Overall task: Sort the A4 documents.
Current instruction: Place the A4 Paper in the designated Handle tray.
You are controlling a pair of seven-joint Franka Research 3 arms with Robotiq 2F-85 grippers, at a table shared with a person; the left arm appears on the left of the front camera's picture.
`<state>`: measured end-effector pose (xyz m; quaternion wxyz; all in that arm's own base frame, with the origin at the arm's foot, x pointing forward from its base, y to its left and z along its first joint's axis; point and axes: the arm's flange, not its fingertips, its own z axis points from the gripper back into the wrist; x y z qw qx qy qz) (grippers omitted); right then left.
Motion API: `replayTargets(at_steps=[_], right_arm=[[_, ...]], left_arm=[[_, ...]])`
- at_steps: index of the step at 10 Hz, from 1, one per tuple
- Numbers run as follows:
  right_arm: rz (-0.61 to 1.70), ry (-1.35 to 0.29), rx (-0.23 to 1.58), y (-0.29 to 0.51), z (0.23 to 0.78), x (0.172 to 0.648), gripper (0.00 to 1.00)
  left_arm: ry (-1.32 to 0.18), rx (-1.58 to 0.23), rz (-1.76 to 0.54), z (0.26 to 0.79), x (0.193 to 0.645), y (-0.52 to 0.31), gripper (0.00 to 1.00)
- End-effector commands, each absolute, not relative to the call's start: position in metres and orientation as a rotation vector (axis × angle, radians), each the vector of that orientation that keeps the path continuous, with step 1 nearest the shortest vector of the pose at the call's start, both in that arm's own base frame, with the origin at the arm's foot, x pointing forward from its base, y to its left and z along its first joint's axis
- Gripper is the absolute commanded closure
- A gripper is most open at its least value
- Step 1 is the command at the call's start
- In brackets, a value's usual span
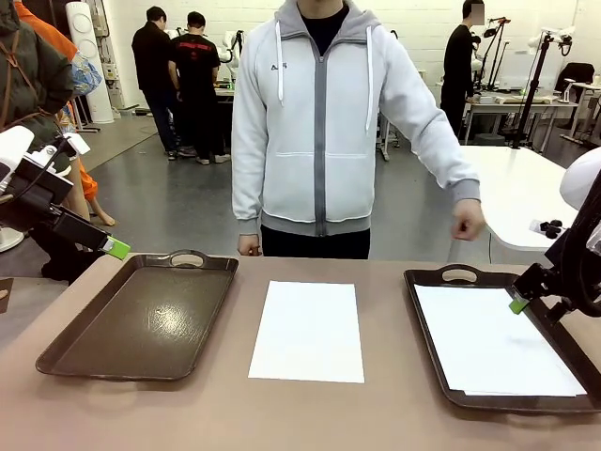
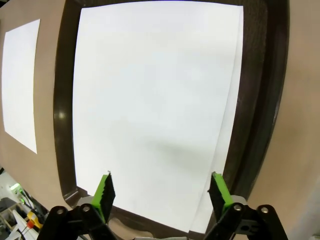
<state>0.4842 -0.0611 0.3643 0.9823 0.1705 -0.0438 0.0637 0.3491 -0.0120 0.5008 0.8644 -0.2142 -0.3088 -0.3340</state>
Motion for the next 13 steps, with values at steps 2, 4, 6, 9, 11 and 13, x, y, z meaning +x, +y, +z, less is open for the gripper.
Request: replayTargets(at_steps=[2, 4, 6, 9, 11, 13], right_arm=[[0.093, -0.091, 0.302, -0.0626, 0.3701, 0.4789, 0.0], [0.091, -0.077, 0.315, -0.0574, 0.3694, 0.4836, 0.0], [0.114, -0.094, 0.336, -0.062, 0.3696, 0.4837, 0.0], [0.114, -0.094, 0.336, -0.062, 0.3696, 0.4837, 0.0], [0.114, -0.094, 0.336, -0.062, 0.3696, 0.4837, 0.0], [0.114, -0.094, 0.336, -0.062, 0.3696, 0.4837, 0.0]], left_arm=[[-0.655, -0.464, -0.716, 0.499, 0.3503, -0.0101, 0.0], [-0.655, -0.464, -0.716, 0.499, 0.3503, -0.0101, 0.0], [-0.655, -0.464, -0.716, 0.499, 0.3503, -0.0101, 0.0], [-0.655, -0.464, -0.716, 0.499, 0.3503, -0.0101, 0.0], [-0.655, -0.464, -0.716, 0.499, 0.3503, -0.0101, 0.0], [-0.655, -0.464, -0.716, 0.499, 0.3503, -0.0101, 0.0]])
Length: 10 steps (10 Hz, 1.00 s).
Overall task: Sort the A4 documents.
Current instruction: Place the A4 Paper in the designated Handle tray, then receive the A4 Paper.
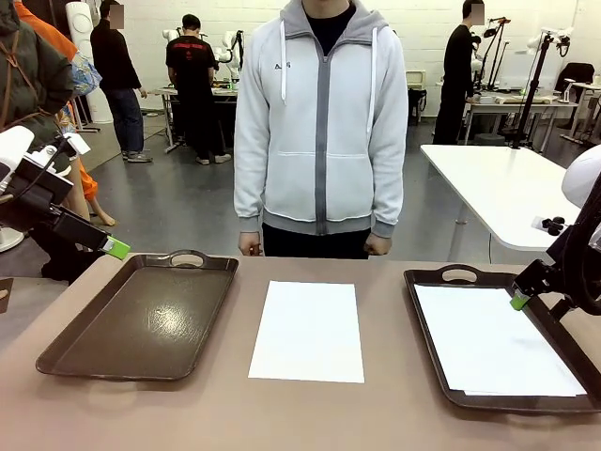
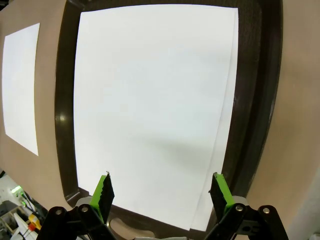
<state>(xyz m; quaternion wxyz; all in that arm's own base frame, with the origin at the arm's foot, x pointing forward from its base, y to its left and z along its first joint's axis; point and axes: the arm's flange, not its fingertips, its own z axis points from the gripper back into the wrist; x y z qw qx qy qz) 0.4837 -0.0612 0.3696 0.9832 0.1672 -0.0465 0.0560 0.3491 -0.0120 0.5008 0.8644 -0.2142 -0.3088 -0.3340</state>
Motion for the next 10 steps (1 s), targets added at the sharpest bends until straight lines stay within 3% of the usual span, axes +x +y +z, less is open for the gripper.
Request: replayTargets(at_steps=[1, 10], right_arm=[[0.114, -0.094, 0.336, -0.062, 0.3696, 0.4837, 0.0], [0.114, -0.094, 0.336, -0.062, 0.3696, 0.4837, 0.0]], left_arm=[[-0.655, -0.464, -0.716, 0.499, 0.3503, -0.0101, 0.0], [-0.655, -0.464, -0.716, 0.499, 0.3503, -0.0101, 0.0]])
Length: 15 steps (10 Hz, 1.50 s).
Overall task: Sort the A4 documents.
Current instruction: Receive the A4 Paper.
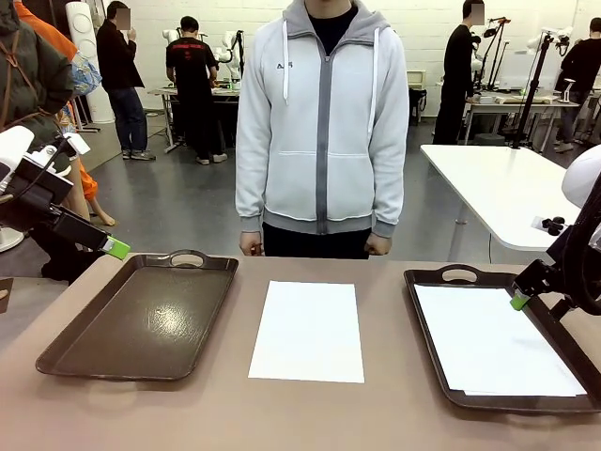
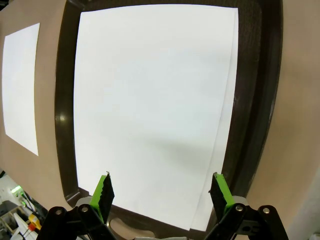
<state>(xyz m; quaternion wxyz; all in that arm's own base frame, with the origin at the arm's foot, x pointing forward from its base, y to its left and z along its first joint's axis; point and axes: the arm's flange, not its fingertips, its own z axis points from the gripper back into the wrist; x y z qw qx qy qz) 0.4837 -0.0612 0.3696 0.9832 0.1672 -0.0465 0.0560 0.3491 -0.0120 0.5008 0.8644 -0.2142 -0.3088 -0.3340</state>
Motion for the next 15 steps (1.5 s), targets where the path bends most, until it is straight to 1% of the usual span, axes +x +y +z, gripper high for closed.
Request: replayTargets(at_steps=[1, 3, 4, 5, 6, 8, 10, 11, 13, 15], right_arm=[[0.114, -0.094, 0.336, -0.062, 0.37, 0.484, 0.0], [0.113, -0.094, 0.336, -0.061, 0.37, 0.484, 0.0], [0.189, -0.158, 0.296, -0.049, 0.376, 0.473, 0.0], [0.301, -0.223, 0.242, -0.026, 0.39, 0.464, 0.0], [0.446, -0.289, 0.225, 0.005, 0.411, 0.456, 0.0], [0.689, -0.393, 0.302, 0.056, 0.451, 0.452, 0.0], [0.903, -0.482, 0.441, 0.095, 0.496, 0.44, 0.0], [0.97, -0.504, 0.508, 0.104, 0.514, 0.431, 0.0], [1.042, -0.533, 0.568, 0.108, 0.536, 0.42, 0.0], [1.034, -0.472, 0.623, 0.101, 0.54, 0.42, 0.0]], left_arm=[[-0.655, -0.464, -0.716, 0.499, 0.35, -0.01, 0.0], [-0.655, -0.464, -0.716, 0.499, 0.35, -0.01, 0.0], [-0.655, -0.464, -0.716, 0.499, 0.35, -0.01, 0.0], [-0.655, -0.464, -0.716, 0.499, 0.35, -0.01, 0.0], [-0.655, -0.464, -0.716, 0.499, 0.35, -0.01, 0.0], [-0.655, -0.464, -0.716, 0.499, 0.35, -0.01, 0.0], [-0.655, -0.464, -0.716, 0.499, 0.35, -0.01, 0.0], [-0.655, -0.464, -0.716, 0.499, 0.35, -0.01, 0.0], [-0.655, -0.464, -0.716, 0.499, 0.35, -0.01, 0.0], [-0.655, -0.464, -0.716, 0.499, 0.35, -0.01, 0.0]])
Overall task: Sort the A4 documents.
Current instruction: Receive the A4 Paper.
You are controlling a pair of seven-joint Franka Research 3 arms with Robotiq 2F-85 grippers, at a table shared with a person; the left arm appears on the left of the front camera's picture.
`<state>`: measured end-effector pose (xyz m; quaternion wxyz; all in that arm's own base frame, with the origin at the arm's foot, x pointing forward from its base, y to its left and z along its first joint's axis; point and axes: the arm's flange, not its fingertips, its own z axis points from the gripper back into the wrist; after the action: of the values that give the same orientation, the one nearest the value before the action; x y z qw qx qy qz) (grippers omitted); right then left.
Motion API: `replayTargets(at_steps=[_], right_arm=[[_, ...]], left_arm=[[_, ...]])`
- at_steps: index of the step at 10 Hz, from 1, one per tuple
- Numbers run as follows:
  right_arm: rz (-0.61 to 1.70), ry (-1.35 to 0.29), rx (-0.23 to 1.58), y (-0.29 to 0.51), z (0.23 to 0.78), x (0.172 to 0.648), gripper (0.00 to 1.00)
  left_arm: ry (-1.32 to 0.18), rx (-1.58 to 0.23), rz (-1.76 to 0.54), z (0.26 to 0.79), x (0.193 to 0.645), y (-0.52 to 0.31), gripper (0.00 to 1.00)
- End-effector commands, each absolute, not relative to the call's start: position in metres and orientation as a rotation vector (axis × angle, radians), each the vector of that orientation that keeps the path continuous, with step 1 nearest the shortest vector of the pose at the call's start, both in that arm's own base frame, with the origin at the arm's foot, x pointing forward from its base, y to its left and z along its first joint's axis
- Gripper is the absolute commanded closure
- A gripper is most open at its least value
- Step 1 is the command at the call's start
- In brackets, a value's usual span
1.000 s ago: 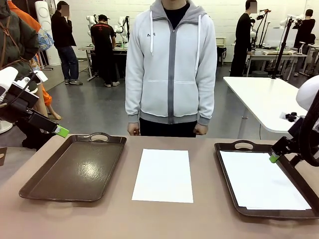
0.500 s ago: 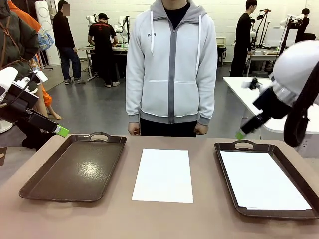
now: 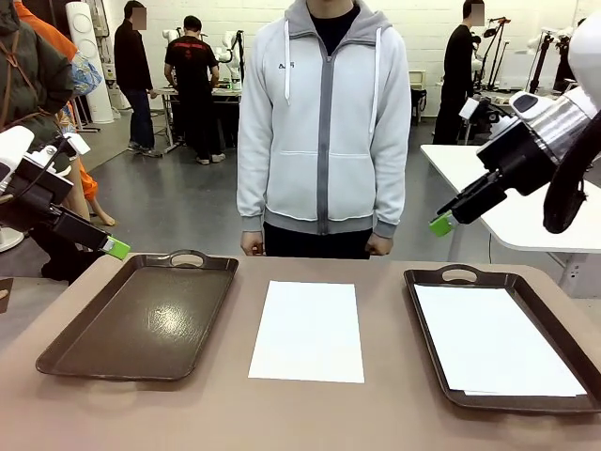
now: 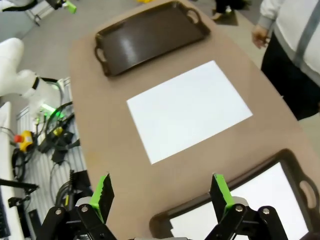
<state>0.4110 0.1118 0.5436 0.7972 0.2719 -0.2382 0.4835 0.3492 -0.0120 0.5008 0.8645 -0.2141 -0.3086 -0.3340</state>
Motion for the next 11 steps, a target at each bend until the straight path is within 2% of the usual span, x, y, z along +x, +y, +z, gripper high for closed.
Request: replayTargets(at_steps=[1, 5, 10, 11], right_arm=[[1.006, -0.453, 0.628, 0.095, 0.54, 0.42, 0.0], [0.969, -0.411, 0.729, 0.074, 0.544, 0.42, 0.0], [0.966, -0.386, 0.724, 0.073, 0.538, 0.419, 0.0], [0.918, -0.393, 0.663, 0.074, 0.531, 0.417, 0.0]], left_arm=[[-0.655, -0.464, -0.716, 0.499, 0.35, -0.01, 0.0], [-0.655, -0.464, -0.716, 0.499, 0.35, -0.01, 0.0], [-0.655, -0.464, -0.716, 0.499, 0.35, -0.01, 0.0], [-0.655, -0.464, -0.716, 0.499, 0.35, -0.01, 0.0]])
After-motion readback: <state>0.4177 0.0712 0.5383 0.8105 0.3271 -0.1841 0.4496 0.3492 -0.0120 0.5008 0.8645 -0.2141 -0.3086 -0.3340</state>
